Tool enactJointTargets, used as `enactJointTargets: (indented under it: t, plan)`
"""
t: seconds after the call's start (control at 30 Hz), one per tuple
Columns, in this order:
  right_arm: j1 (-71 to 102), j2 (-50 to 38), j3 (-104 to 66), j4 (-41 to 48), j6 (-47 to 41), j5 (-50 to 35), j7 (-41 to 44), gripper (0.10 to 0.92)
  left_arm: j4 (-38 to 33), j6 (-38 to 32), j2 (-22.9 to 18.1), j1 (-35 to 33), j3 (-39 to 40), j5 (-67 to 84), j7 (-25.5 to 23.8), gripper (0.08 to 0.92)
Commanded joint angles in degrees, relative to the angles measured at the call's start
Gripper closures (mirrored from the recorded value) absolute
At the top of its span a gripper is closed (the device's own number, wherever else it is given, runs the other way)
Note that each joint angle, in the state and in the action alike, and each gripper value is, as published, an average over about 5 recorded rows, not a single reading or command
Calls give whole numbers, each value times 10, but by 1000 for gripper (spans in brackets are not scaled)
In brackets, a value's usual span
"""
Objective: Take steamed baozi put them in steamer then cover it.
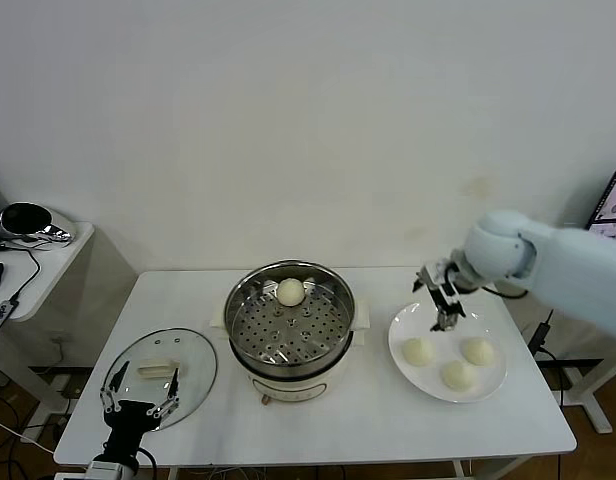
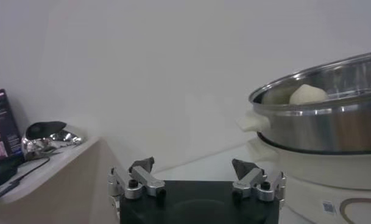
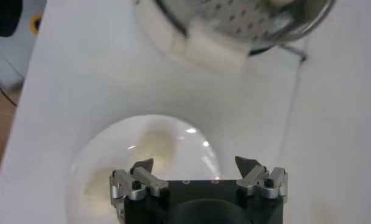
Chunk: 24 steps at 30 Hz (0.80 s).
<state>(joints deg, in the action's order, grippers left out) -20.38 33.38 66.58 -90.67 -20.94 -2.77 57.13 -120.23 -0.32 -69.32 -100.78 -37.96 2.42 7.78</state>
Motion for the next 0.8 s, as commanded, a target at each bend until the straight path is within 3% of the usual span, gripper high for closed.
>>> enactJointTargets:
  t: [0.03,0.3,0.8]
  plan:
    - [152,20,-101,84,9,59,-1,203,-2,0,1,-2,-4,0,0,177]
    - [193,92,-129,163,33,67,-12,203,0,0,-1,-4,-14,0,-1,177]
    - [226,132,-157,212,46,104,-18,229,2,0,-2,-7,-17,-1,-2,177]
